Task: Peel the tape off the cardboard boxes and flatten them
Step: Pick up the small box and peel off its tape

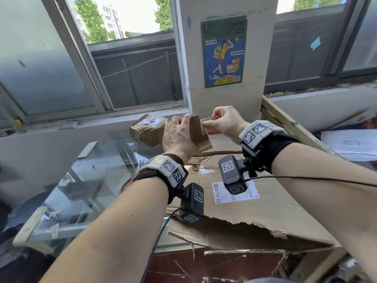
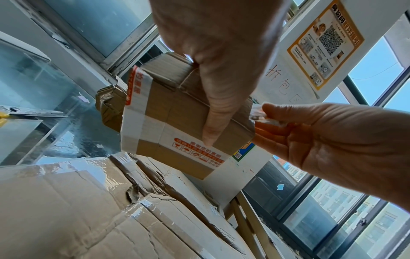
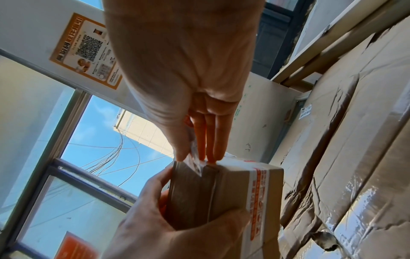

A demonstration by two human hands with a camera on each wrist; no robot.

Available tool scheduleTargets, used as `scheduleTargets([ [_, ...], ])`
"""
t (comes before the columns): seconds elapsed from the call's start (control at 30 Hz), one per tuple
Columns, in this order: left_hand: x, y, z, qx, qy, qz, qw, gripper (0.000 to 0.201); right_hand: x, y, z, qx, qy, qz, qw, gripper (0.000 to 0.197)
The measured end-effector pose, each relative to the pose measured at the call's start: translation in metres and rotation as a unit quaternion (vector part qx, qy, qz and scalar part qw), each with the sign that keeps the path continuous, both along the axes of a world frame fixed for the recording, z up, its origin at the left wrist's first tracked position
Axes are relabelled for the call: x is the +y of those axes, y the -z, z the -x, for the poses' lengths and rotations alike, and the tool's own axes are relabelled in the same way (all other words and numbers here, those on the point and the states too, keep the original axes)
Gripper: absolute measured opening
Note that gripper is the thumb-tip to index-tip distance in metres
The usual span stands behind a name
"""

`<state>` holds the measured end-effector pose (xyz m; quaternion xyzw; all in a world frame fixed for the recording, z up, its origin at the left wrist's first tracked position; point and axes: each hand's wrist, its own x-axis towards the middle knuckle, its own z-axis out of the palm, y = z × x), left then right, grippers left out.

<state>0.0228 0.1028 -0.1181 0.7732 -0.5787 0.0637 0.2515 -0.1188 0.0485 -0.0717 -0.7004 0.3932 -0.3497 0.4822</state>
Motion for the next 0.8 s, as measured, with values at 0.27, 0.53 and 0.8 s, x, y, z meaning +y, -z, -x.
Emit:
scheduleTargets([
  [0.27, 0.001, 0.008, -0.002, 0.032, 0.017, 0.028, 0.999, 0.094, -0.006, 0.004, 0.004, -0.033, -0.016, -0.05, 0.998, 0.031],
  [0.53, 0.002, 0.01, -0.011, 0.044, 0.023, 0.034, 0.998, 0.092, -0.009, 0.001, 0.009, -0.096, -0.042, -0.12, 0.987, 0.03],
  [0.8, 0.003, 0.012, -0.011, 0.046, 0.008, 0.039, 0.998, 0.094, -0.009, 0.003, 0.009, -0.122, -0.041, -0.147, 0.981, 0.029],
])
